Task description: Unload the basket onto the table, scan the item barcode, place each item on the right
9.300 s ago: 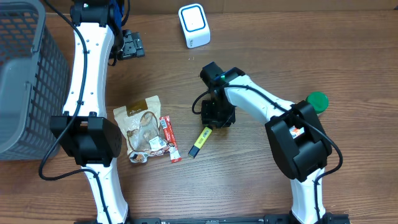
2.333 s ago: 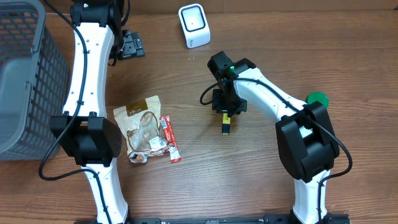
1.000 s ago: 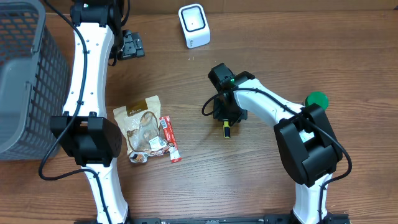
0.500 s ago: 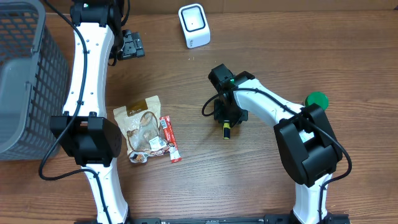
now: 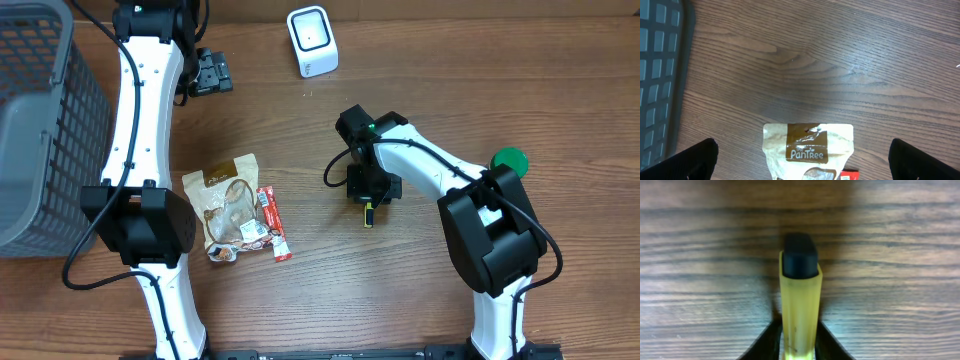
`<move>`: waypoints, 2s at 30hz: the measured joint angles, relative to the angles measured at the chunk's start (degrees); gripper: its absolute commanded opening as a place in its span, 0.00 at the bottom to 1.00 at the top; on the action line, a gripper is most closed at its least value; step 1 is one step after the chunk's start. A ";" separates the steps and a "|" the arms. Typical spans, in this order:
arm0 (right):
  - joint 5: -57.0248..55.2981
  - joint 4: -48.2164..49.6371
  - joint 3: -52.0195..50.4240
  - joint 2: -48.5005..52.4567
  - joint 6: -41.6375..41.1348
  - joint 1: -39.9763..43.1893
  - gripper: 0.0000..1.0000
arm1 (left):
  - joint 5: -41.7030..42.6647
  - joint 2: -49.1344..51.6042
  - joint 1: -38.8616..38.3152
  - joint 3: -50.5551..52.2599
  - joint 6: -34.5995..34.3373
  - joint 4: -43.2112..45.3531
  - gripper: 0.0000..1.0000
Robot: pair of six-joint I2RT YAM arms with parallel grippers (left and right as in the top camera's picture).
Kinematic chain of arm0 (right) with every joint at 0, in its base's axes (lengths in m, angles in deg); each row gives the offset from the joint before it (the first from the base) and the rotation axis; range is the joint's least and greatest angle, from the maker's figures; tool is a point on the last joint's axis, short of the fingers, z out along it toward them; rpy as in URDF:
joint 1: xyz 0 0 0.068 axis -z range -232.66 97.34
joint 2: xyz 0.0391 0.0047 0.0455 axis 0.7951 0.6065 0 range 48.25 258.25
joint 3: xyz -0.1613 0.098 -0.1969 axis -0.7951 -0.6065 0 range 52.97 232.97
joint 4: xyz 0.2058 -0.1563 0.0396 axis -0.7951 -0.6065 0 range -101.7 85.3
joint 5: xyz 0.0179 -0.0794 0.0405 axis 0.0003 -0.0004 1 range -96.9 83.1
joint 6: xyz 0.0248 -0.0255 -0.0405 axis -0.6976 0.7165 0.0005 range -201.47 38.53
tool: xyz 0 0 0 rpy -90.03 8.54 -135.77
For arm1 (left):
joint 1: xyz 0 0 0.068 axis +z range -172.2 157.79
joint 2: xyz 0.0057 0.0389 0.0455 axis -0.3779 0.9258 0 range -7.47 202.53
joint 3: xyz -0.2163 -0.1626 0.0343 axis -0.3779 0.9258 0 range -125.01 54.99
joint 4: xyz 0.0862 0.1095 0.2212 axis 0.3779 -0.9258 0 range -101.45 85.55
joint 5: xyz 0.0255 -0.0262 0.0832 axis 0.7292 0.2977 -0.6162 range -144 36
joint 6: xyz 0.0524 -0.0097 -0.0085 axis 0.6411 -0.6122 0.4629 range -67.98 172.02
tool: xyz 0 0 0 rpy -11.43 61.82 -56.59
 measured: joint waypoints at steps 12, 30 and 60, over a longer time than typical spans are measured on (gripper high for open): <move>0.11 -1.68 0.31 0.26 -0.07 0.00 0.35 | 0.00 0.00 0.00 0.00 0.00 0.00 1.00; 2.38 -5.55 0.31 0.63 0.02 -0.02 0.33 | 0.00 0.00 0.00 0.00 0.00 0.00 1.00; 3.21 -7.17 -0.33 0.79 -0.20 -0.02 0.20 | 0.00 0.00 0.00 0.00 0.00 0.00 1.00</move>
